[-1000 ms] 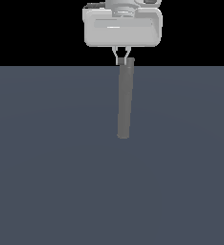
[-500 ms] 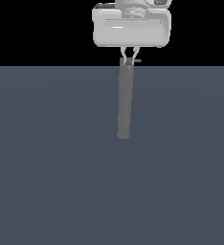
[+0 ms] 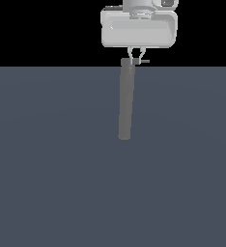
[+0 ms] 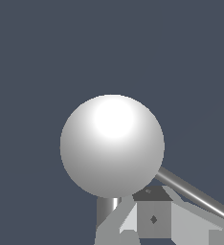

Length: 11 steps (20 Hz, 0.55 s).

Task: Turn on the faucet by rotating a designated handle.

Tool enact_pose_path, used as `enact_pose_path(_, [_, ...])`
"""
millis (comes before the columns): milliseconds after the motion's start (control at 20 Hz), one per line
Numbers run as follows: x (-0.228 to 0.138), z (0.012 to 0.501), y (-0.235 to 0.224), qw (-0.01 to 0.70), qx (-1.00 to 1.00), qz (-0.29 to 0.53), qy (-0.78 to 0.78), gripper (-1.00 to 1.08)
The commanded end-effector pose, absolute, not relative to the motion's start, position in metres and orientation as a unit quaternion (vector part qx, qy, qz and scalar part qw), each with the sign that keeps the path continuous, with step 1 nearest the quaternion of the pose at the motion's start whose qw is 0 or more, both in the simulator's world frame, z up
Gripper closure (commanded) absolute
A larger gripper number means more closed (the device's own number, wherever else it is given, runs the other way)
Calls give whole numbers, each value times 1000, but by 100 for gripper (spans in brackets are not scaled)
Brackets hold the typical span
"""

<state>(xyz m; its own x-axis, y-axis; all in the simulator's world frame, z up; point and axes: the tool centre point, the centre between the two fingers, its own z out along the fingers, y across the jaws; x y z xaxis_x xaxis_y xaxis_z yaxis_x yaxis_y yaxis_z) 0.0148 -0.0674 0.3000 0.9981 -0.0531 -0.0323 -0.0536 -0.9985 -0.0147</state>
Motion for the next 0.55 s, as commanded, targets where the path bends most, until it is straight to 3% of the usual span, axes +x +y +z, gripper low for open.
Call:
enact_pose_path(0, [31, 300, -81, 4, -999, 5, 33, 108])
enact_pose_path(500, [54, 301, -109, 0, -999, 0, 45, 108])
